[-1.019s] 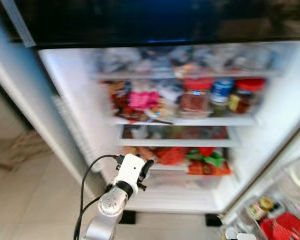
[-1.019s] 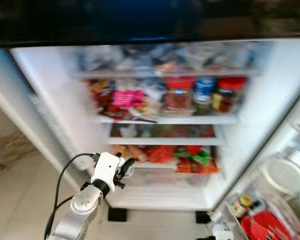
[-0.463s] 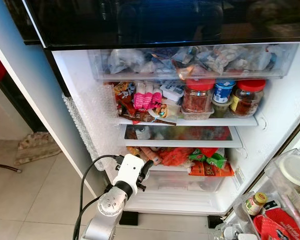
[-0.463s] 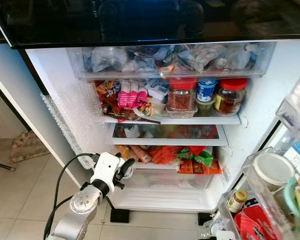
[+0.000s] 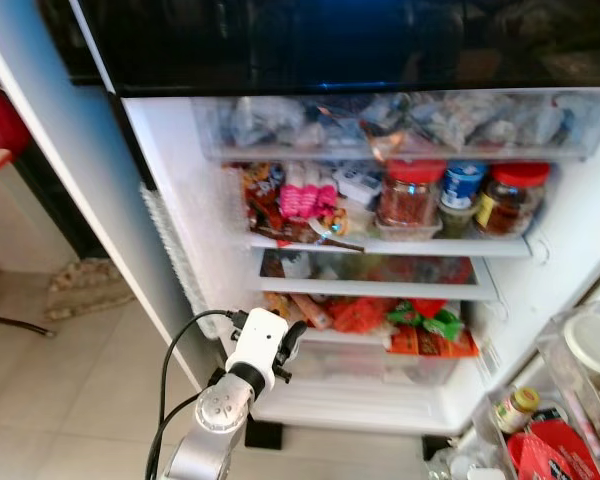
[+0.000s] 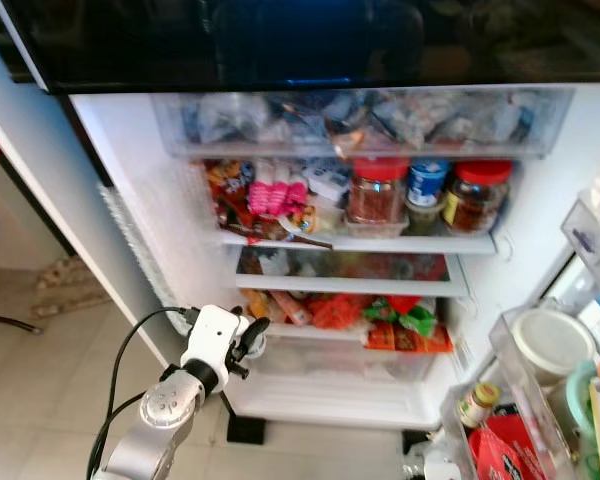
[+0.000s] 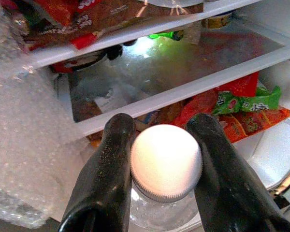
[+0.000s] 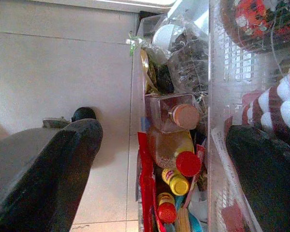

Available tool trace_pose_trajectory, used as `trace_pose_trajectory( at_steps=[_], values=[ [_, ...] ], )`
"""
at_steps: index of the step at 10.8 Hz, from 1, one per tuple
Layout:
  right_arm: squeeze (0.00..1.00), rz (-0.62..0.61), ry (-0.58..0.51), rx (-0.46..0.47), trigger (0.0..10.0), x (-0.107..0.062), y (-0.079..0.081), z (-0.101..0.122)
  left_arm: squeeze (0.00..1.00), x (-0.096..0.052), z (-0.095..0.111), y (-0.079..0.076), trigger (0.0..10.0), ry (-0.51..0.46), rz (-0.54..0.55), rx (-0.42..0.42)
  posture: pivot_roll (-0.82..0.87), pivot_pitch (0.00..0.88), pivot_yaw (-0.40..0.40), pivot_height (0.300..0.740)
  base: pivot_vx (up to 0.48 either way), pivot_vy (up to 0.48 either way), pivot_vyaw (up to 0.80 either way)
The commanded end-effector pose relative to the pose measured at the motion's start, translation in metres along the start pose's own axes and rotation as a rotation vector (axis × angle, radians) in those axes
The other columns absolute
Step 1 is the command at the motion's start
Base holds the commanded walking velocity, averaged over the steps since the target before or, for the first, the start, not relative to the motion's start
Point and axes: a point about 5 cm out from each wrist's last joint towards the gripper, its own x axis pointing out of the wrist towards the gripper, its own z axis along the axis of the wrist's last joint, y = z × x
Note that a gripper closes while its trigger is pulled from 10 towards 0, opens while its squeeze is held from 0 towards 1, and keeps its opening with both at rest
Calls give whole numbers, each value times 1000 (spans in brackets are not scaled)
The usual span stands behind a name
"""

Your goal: Restocking fridge

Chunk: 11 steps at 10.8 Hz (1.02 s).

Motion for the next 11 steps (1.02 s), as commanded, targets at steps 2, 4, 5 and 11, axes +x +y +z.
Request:
trace_pose_trajectory(
  at_steps=[2,4,5,11],
  values=[
    [0,-22,-11,-11,10000,1,-8,3,0,0,4,-1,10000,-11,-15,23,35,0,33,740,277,0,0],
    [0,-19,-11,-18,10000,1,-7,3,0,1,5,-2,10000,-14,-22,25,36,0,32,740,281,0,0],
    [0,-17,-11,-20,10000,1,-6,4,0,1,5,-2,10000,-14,-23,26,37,0,33,740,285,0,0],
    [0,0,-5,-31,10000,0,0,2,0,1,6,-2,10000,-22,-29,19,43,0,36,740,234,0,0]
  ],
)
